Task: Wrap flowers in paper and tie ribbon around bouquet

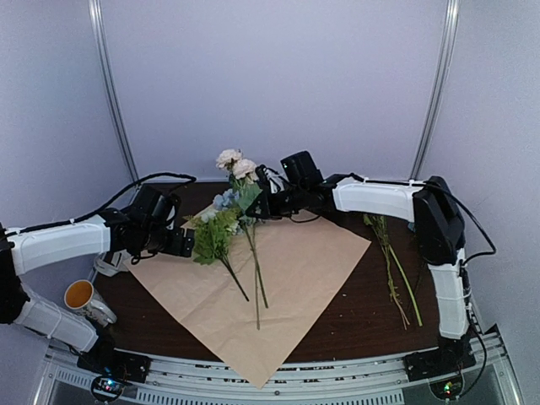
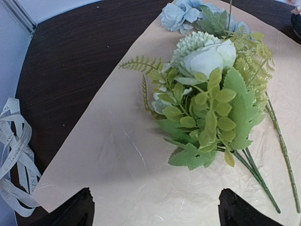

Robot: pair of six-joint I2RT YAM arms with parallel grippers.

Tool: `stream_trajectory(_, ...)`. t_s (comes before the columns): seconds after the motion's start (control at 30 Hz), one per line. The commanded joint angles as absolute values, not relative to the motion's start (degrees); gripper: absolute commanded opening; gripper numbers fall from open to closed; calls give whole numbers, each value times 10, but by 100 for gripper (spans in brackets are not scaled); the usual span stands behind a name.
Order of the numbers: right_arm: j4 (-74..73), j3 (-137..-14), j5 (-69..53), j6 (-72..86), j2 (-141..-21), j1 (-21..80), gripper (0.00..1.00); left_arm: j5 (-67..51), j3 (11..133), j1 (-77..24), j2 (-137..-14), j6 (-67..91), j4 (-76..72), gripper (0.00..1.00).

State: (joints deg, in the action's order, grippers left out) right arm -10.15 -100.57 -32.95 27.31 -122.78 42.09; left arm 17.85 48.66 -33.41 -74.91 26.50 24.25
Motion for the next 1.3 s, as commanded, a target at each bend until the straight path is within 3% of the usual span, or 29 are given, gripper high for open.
stream_trajectory(0.0,-274,-1132,-228,193,-1265,424,37,193,475,-331,-730,271,245,95)
stream_trajectory(0.03,-305,-1147,-207,175,-1264,420,45,195,473,-331,-728,270,247,95)
stream_trajectory(0.13,-383,-1157,-157,129,-1227,404,57,199,472,-331,-729,266,243,95)
stream_trajectory(0.2,-422,-1133,-100,113,-1180,391,58,199,475,-331,-735,262,243,95)
stream_trajectory(0.4,-505,-911,96,114,-1021,315,57,195,483,-331,-746,256,236,95)
stream_trajectory(0.57,-514,-752,23,150,-976,195,56,190,496,-331,-763,244,232,95)
stream_trajectory(0.73,-486,-687,31,157,-989,180,61,193,511,-331,-780,239,241,95)
stream_trajectory(1.0,-497,-684,15,144,-1070,176,50,203,501,-331,-769,242,245,95)
stream_trajectory(1.17,-515,-692,-26,122,-1081,157,33,205,502,-331,-764,238,246,95)
stream_trajectory(1.27,-517,-690,-39,105,-1077,151,13,204,505,-331,-762,240,248,95)
